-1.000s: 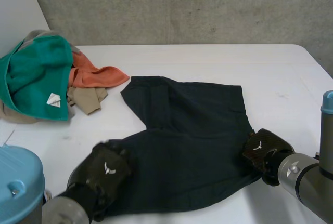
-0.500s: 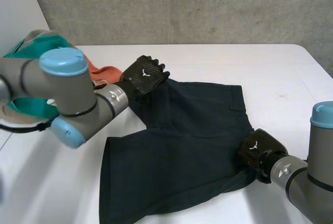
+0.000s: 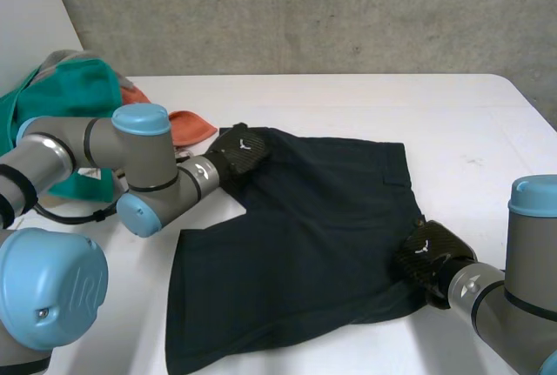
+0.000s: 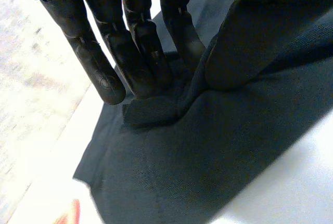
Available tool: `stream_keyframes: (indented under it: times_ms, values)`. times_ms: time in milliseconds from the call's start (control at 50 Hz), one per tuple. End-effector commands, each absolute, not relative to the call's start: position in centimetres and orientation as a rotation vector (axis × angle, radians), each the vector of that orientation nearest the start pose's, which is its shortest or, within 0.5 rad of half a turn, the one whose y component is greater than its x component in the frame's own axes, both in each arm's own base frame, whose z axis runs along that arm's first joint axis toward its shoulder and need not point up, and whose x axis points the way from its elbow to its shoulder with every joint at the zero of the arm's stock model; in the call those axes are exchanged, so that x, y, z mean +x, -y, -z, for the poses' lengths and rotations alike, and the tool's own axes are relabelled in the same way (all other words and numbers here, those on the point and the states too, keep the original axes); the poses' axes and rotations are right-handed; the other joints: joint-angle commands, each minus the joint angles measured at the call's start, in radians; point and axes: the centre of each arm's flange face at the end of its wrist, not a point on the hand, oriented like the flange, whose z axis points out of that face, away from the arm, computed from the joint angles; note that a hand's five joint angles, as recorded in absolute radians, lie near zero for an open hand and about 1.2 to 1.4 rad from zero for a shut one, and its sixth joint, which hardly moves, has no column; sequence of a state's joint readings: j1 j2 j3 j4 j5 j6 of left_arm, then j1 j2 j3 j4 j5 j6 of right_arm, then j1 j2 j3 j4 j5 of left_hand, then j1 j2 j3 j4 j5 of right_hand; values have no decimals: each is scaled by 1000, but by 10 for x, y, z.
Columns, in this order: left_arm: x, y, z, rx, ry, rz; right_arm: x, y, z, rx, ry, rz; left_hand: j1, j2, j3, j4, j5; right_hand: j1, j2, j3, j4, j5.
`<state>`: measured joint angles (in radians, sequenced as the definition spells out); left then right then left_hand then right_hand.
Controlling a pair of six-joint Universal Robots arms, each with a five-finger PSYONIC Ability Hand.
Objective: Fold the laundry.
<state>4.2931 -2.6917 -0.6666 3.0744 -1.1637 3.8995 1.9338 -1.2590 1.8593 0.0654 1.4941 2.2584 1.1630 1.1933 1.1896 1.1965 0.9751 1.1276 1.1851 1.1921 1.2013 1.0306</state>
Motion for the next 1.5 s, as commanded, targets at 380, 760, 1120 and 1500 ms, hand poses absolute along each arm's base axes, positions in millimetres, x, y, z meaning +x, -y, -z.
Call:
stream_keyframes:
  times_ms: [380,760,1120,1500]
  values:
    - [-302,328,-126,1290,-2109,1617,231,201,-141,-1648,-2391,1446,233,203,207,200,247,269,211,204,195,191]
    - [-301,316,-172,1128,-2125,1786,230,202,-145,-1632,-2389,1468,-694,-724,-721,-727,-681,269,211,204,195,191]
    - [-291,323,-124,1223,-2172,1618,229,207,-146,-1618,-2397,1484,158,128,132,125,172,269,211,204,195,191]
    - [-273,266,-194,1158,-2112,1727,232,209,-155,-1565,-2383,1524,-879,-909,-906,-912,-866,269,211,204,195,191]
